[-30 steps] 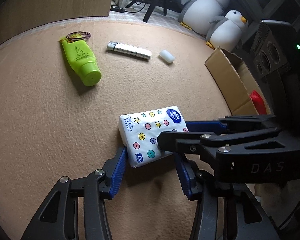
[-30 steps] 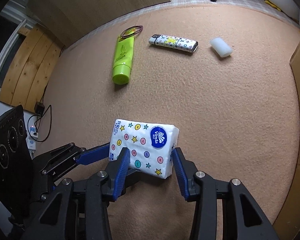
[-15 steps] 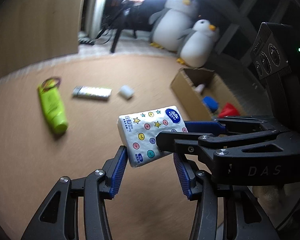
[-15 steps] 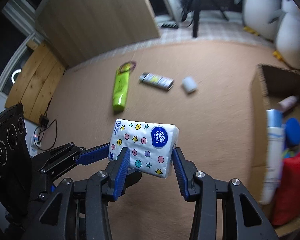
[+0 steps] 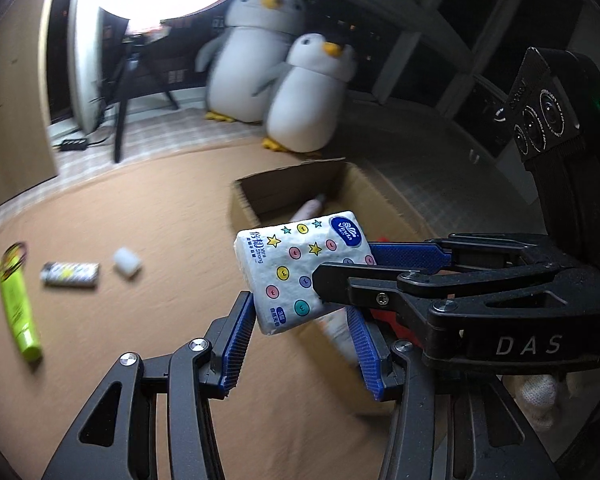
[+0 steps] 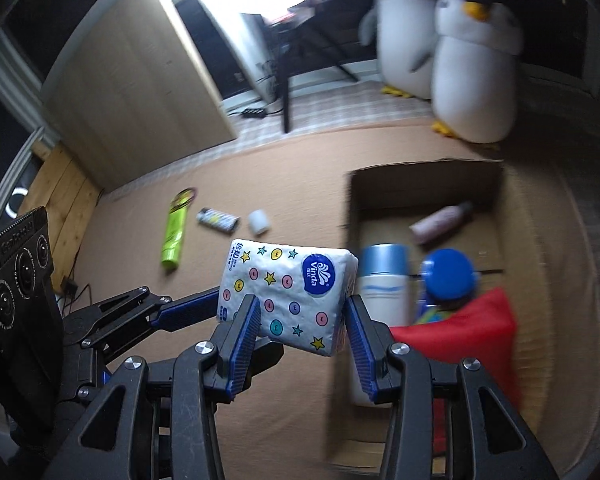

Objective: Organize objects
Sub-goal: 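Lift the tissue pack with the right tool and carry it into the box, then open the right tool to release the tissue pack in the box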

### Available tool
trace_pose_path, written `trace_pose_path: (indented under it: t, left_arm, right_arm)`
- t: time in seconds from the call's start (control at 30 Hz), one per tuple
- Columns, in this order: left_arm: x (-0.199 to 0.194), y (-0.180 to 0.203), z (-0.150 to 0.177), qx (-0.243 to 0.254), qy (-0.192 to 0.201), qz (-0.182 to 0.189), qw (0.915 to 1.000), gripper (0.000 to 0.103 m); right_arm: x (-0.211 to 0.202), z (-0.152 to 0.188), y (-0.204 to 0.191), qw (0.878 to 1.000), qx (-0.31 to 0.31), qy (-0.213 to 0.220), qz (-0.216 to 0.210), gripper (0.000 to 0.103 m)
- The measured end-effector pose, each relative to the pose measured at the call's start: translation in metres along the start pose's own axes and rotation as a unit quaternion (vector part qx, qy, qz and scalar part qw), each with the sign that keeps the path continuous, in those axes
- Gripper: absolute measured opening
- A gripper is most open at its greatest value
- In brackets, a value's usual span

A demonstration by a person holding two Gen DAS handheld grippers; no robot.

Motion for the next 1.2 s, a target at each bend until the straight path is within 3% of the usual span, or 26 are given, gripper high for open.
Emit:
trace_pose_path:
  t: [0.27, 0.5, 0.93, 1.2]
  left_arm:
    - [0.04, 0.039, -0.012, 0.019, -0.012, 0.01, 0.9997, 0.051]
    - [0.055, 0.048, -0.016, 0.023, -0.018, 0.01, 0.9995, 0.051]
    - [0.043, 0.026, -0.017, 0.006, -0.013, -0.002, 0.9999, 0.052]
    - [0.018, -0.013, -0.013, -0.026, -0.003, -0.02, 0.9994, 0.052]
  right_arm:
    - [-0.01, 0.004, 0.048, 1.0, 0.022, 0.002, 0.018, 0.041]
    - [-0.013, 0.004, 0.063, 0.999, 0.027, 0.005, 0.023, 0.04]
    - [-0.014, 0.002, 0.06, 0.999, 0.028, 0.01, 0.027, 0.041]
    - [-0.014, -0.001, 0.037, 0.999, 0.019, 0.017, 0.024, 0.041]
Point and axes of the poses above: each gripper's, at about its wrist camera, not at the fingertips, and x roughly the way its jaws point, y to its right, z to its underside, the point moved 3 cm from there along x, roughly the way its jaws point, and after that the axes turned 11 degrees about -x, right-handed, at the moved point
